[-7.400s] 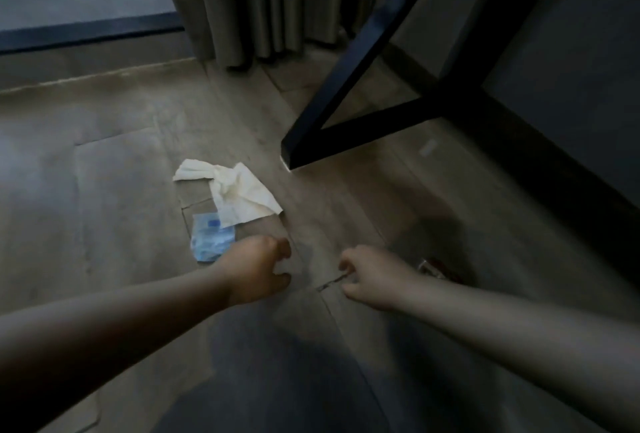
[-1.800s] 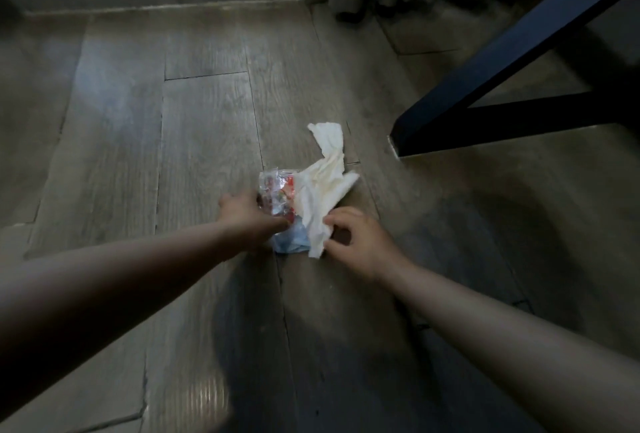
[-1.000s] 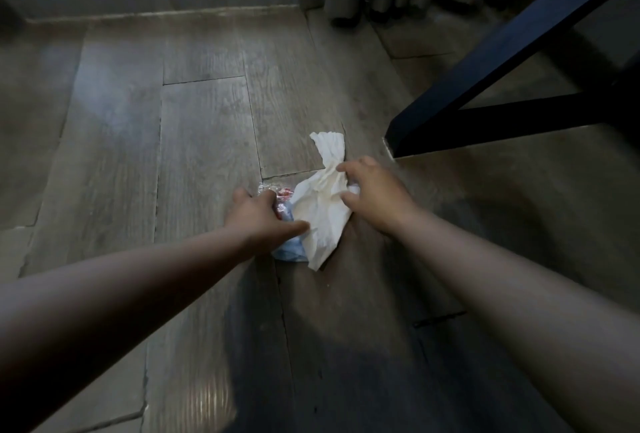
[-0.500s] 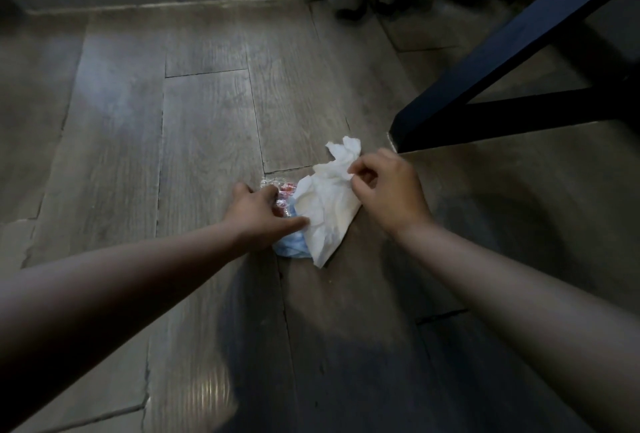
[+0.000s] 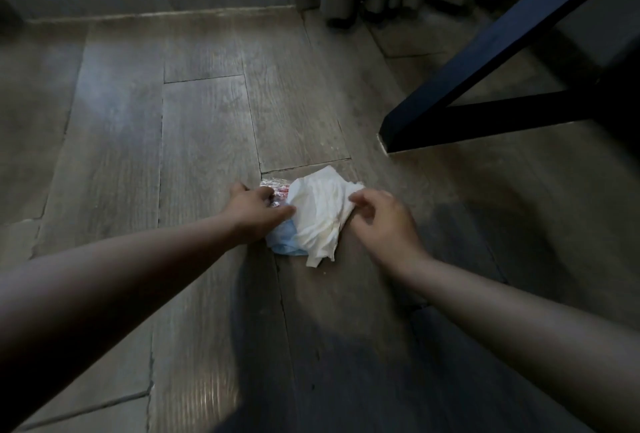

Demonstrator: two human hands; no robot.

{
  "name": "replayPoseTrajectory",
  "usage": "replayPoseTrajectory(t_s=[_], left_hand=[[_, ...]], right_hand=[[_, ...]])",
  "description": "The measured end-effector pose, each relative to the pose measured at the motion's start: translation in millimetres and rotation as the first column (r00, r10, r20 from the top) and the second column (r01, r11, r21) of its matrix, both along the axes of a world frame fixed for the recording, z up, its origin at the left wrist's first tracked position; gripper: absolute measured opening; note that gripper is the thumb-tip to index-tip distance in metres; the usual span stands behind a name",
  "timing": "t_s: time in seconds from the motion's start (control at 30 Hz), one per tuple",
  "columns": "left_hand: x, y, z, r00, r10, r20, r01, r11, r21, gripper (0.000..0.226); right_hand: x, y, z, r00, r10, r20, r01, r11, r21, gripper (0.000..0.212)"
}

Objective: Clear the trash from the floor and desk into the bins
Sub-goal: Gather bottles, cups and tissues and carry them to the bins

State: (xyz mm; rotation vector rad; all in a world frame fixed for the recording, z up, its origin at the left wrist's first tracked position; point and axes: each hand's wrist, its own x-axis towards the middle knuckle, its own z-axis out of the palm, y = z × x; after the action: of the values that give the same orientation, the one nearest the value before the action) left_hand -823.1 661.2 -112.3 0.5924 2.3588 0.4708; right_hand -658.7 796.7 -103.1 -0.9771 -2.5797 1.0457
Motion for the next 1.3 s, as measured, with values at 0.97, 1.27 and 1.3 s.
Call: replayPoseTrajectory(t_s=[0.97,1.27,1.3], left_hand=[[31,30,3,0.997,0.045,-0.062,-0.051,0.993,-0.103,0.090],[65,18,39,0.972,0.050,0.229,-0.075,0.992,0.102,0.065],[68,16,50,0.968,0.056,0.246,-0.088,0.989,0.120,0.062]], right_hand=[[30,46,-16,0.981,-0.062,0.185,0.124,0.929,-0.350,0.028],[51,43,16,0.981,-0.092,0.171,0.143,0.940,-0.310,0.028],[56,42,22,0.980,-0.105,0.168,0.151,0.944,-0.292,0.028]])
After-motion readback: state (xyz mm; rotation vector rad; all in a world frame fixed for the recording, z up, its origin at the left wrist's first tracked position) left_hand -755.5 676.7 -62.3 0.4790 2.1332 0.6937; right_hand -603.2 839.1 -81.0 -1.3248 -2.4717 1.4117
